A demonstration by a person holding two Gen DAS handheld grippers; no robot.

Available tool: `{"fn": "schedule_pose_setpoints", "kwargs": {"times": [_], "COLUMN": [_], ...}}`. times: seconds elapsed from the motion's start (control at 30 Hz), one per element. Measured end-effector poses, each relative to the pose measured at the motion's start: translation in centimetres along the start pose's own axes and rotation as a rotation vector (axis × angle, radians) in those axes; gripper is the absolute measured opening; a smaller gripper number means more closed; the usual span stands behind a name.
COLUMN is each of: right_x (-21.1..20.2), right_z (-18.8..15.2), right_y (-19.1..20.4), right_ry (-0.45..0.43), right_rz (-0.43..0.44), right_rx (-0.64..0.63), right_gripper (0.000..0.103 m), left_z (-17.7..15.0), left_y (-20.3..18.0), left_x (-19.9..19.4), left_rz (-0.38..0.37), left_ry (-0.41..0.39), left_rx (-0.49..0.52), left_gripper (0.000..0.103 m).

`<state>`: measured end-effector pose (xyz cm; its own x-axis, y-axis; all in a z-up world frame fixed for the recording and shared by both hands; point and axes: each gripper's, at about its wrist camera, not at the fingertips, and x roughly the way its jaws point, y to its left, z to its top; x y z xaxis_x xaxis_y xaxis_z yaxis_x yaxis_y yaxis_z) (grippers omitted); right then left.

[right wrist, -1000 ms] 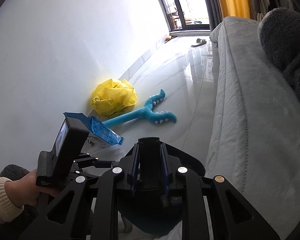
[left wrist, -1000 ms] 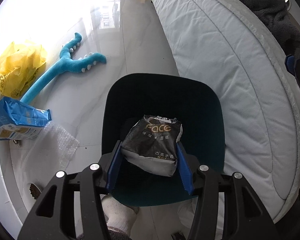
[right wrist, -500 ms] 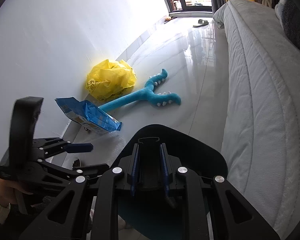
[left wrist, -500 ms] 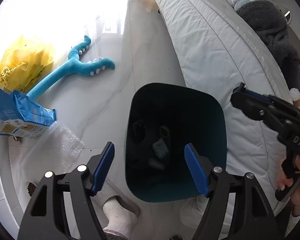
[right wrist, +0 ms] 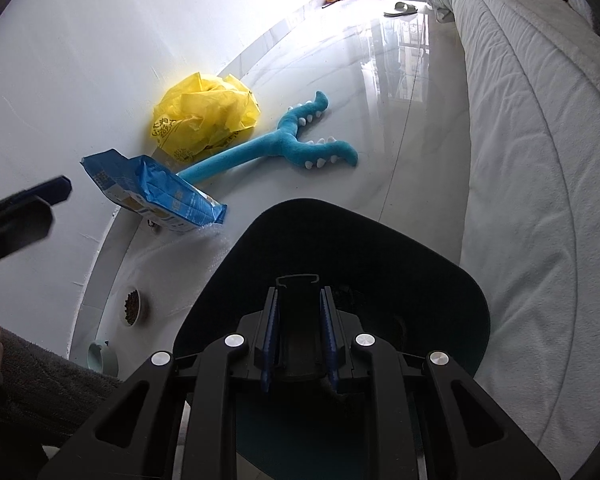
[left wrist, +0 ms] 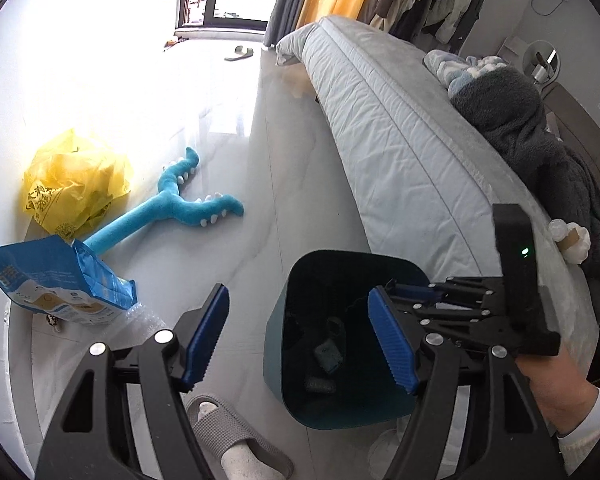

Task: Collect trash
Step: 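Open the left tool to drop the tissue pack while the right tool releases the black object, then move both tools back to the bubble wrap and socks on the bed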

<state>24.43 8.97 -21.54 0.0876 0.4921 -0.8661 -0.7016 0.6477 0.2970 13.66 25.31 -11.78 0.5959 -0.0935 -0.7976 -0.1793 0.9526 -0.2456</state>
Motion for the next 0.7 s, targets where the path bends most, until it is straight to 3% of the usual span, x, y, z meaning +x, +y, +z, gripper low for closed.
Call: {"fn": "schedule_pose_setpoints", "kwargs": {"times": [0.33,0.4,0.47,0.7], "right_x": [2.9,2.9,2.6,-1.3], "right_z": [-0.9,-1.0,-1.0,-0.7], "right_y": [-0.4,-0.4,-0.4,0.1], "right_ry": [0.091,0.094,0.085,-0.006], "right_rz": [-0.047,-0.061,-0.064,-0.013], "right_rx": [-0.003,-0.003,0.002,-0.014], "right_gripper": [0.022,0.031,0.053,0.059], "left_z": [1.2,1.3,1.7,2.8], "left_y": [-3.1,-3.6,-4.3,-6.4], "left_x": [-3.9,-4.8,-5.7,-7.4], "left_rz": [-0.039,-0.050,-0.059,-0.068], "left_ry": [-0.147,-0.175,-0.207,-0.281], "left_rx": [0.087,0.100,0.108,0.135], "left_gripper": [0.065,0.064,0.063,0.063]}}
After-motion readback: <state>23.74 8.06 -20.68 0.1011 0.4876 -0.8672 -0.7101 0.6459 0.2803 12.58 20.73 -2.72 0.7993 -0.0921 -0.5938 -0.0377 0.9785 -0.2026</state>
